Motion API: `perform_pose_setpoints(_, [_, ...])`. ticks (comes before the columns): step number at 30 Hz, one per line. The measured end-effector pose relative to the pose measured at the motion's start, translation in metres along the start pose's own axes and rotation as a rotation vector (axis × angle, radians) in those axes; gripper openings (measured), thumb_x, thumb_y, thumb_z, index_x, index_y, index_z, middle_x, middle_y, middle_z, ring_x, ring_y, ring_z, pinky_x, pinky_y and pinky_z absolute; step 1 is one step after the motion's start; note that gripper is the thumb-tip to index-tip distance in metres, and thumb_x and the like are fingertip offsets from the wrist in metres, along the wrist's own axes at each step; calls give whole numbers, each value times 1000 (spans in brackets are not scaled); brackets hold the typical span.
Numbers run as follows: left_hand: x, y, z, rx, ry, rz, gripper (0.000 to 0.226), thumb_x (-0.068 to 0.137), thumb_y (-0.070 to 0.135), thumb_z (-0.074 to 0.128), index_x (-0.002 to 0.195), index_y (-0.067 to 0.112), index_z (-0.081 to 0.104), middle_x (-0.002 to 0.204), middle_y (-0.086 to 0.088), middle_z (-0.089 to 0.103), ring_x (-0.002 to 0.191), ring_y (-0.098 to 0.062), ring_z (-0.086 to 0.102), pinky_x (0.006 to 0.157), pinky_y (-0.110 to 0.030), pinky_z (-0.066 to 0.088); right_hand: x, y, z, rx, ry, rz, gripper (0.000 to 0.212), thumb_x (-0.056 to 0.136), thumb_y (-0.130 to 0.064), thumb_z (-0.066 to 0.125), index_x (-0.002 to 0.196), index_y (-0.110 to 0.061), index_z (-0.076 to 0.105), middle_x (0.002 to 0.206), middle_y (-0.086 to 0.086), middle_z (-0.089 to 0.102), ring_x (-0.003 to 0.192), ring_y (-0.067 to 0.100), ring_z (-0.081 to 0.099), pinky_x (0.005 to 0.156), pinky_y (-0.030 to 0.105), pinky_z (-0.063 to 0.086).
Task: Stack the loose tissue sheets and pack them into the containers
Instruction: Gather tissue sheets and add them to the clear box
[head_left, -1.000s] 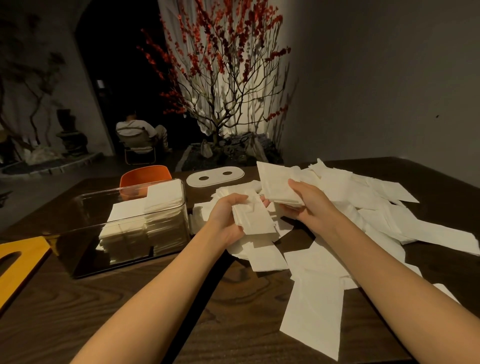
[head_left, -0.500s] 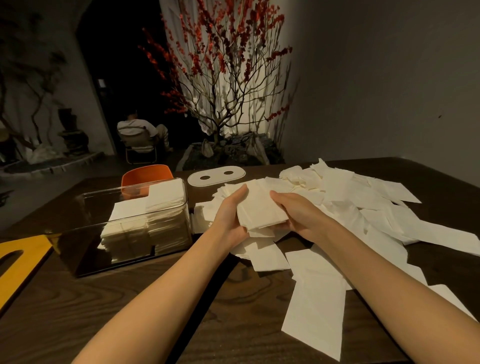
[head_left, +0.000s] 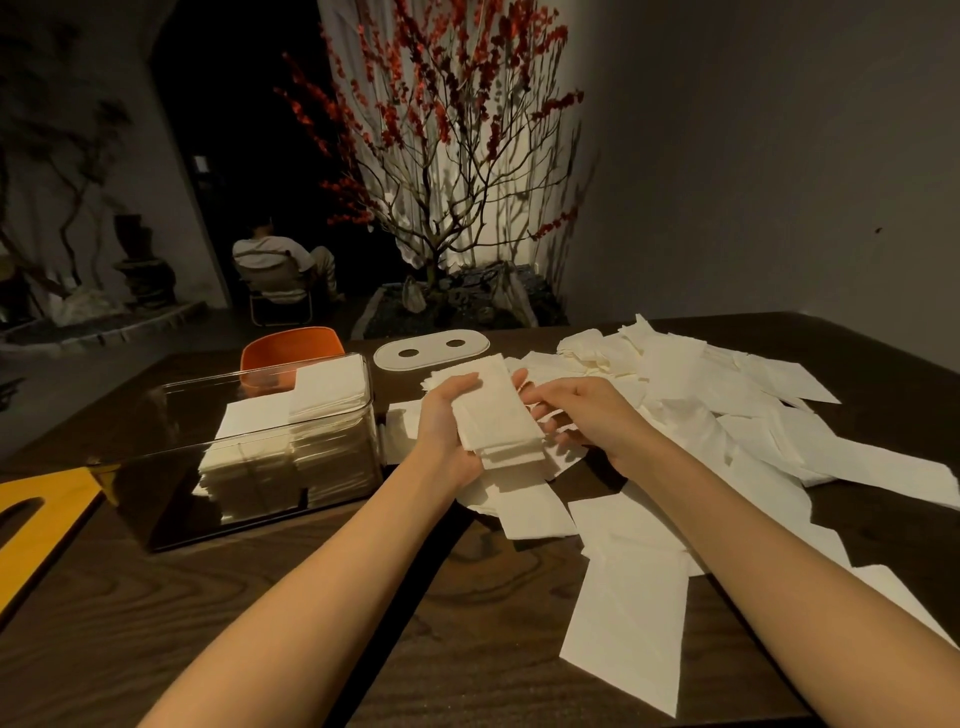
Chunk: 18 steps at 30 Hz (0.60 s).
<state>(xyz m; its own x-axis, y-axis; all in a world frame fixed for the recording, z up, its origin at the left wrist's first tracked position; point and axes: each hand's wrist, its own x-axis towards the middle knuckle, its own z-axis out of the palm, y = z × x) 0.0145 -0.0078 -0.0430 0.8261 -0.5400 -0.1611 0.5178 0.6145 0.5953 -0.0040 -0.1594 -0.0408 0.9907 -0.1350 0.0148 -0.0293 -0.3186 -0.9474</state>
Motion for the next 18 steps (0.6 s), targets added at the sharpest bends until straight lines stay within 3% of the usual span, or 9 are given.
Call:
perform_pose_setpoints(4, [3, 9, -5, -81, 32, 85, 33, 91, 29, 47, 111, 4, 51, 113, -16, 61, 98, -27, 60, 94, -43, 43, 9, 11, -9, -374, 50, -157, 16, 96, -18, 55, 103, -22, 69, 101, -4, 63, 85, 11, 59, 72, 21, 50])
perform_pose_setpoints(7, [4, 11, -8, -32, 63, 88, 31, 89, 27, 50, 107, 2, 51, 99, -13, 59, 82, -21, 56, 82, -37, 46, 16, 18, -17, -600, 23, -201, 25, 94, -18, 59, 118, -23, 65, 113, -2, 61, 93, 11, 56, 77, 19, 49])
perform_pose_setpoints(10, [6, 9, -10, 59, 76, 37, 33, 82, 22, 53, 108, 3, 50, 92, -10, 57, 75, -17, 52, 76, -33, 44, 20, 25, -19, -778, 67, -228, 36, 90, -16, 62, 125, -24, 61, 127, 3, 57, 110, 17, 55, 91, 29, 51])
perform_pose_setpoints(15, [14, 5, -12, 172, 149, -51, 27, 80, 22, 53, 100, 4, 54, 82, -9, 53, 69, -14, 49, 73, -29, 42, 19, 28, -19, -999, -14, -289, 47, 92, -21, 60, 137, -25, 50, 146, 2, 40, 133, 21, 34, 107, 37, 35])
perform_pose_setpoints(18, [13, 8, -10, 124, 143, -14, 28, 79, 22, 51, 101, 5, 52, 86, -9, 55, 69, -15, 49, 72, -30, 42, 20, 26, -15, -976, -136, -320, 52, 92, -25, 59, 141, -30, 44, 153, -4, 32, 138, 18, 26, 113, 41, 27])
